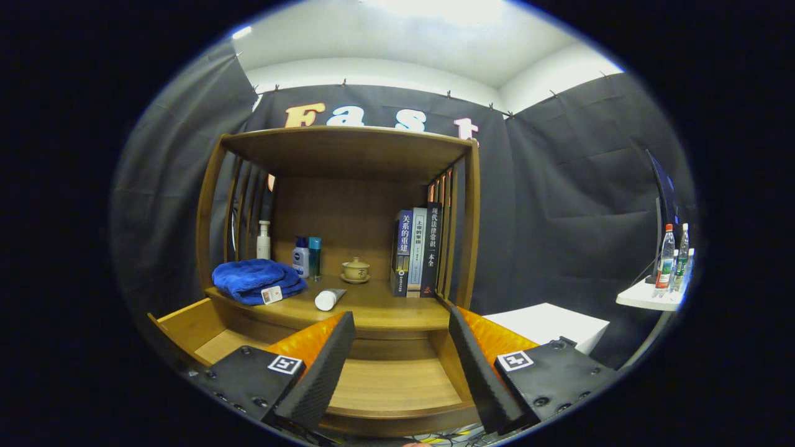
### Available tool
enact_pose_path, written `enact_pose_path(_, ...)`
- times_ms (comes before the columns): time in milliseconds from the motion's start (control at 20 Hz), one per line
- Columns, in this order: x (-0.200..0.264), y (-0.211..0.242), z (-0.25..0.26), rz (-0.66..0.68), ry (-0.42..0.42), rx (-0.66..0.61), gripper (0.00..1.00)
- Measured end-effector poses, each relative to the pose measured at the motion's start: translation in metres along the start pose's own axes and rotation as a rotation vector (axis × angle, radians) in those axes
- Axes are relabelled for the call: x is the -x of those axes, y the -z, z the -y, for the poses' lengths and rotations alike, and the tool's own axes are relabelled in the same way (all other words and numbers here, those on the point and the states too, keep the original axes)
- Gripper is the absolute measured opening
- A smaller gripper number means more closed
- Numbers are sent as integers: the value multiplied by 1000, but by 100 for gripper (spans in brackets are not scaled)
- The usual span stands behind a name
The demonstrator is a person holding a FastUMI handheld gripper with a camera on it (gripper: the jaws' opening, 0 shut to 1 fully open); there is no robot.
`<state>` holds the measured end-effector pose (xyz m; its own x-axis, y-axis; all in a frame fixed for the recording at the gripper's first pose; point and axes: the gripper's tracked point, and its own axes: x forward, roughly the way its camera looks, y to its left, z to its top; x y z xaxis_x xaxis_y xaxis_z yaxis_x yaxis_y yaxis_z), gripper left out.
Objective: Pull open the drawer, take out the items inside it, and place them on the countertop above the cabinet.
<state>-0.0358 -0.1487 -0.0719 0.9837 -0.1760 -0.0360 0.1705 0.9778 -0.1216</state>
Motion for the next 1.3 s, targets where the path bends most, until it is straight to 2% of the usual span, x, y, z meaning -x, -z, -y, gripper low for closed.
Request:
enact_pose_path(250,-1,58,6,-91,22,-66,99)
enact_pose_path(400,-1,72,-11,-124,2,-139,99)
enact_pose_path(550,-6,64,-34,-106,-35,-182,99)
enact_pose_path(750,-9,25,-74,-37,-109,-216,99)
enact_pose_path(850,-2,13,-90,-17,-120,-196,98)
enact_pose_path(1050,25,37,-121,-94,-168,-155,97)
enact_pose_path(1300,57,68,-115,-117,-150,-92,98)
